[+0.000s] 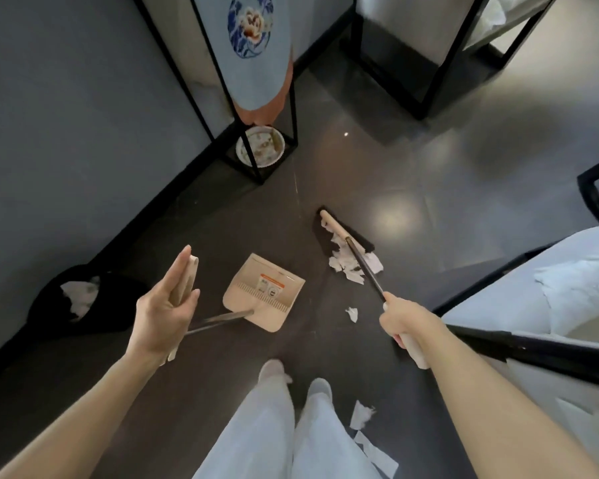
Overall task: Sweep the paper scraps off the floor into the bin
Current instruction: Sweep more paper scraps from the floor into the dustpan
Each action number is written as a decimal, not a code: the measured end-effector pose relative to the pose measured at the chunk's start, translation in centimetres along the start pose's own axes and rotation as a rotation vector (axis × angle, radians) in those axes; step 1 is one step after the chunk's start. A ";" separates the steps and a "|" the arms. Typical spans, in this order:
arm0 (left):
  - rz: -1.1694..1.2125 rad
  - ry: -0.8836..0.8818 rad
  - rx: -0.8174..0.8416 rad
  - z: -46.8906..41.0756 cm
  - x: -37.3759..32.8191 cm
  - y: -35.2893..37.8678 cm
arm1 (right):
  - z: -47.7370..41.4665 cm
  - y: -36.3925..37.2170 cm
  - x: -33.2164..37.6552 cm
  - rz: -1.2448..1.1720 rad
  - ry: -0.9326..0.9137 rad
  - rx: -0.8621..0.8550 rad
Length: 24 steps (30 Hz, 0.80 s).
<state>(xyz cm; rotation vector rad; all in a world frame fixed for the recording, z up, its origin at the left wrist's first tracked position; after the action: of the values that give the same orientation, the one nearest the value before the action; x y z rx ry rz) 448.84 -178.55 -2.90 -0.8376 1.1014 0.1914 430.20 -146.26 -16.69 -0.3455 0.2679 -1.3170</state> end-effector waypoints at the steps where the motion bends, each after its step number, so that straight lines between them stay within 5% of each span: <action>1: 0.001 -0.005 -0.002 0.9 0.3 -0.1 | 0.2 0.6 -0.4 0.008 -0.003 -0.001; 10: -0.105 0.027 -0.033 9.9 3.0 -1.8 | 5.4 10.3 -1.5 0.136 -0.046 0.084; 18: -0.032 0.059 0.053 20.9 6.8 -3.1 | 12.7 25.4 -3.7 -0.167 0.014 0.139; 24: 0.063 0.008 0.115 28.5 9.6 -2.9 | 17.4 27.3 -6.2 -0.221 -0.066 0.047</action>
<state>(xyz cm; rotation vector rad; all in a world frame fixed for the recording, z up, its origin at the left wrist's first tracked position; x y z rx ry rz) 475.08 -163.65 -4.13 -0.7022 1.1361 0.1763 459.80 -132.75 -11.52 -0.3862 0.1462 -1.5238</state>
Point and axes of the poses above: each hand's wrist, its own z-axis away from the middle knuckle, its own y-axis out of the palm, x = y × z, the point moved 9 cm from there along -z, towards the middle knuckle, and after that the axes turned 1 degree about -y, right-handed, at the moved point
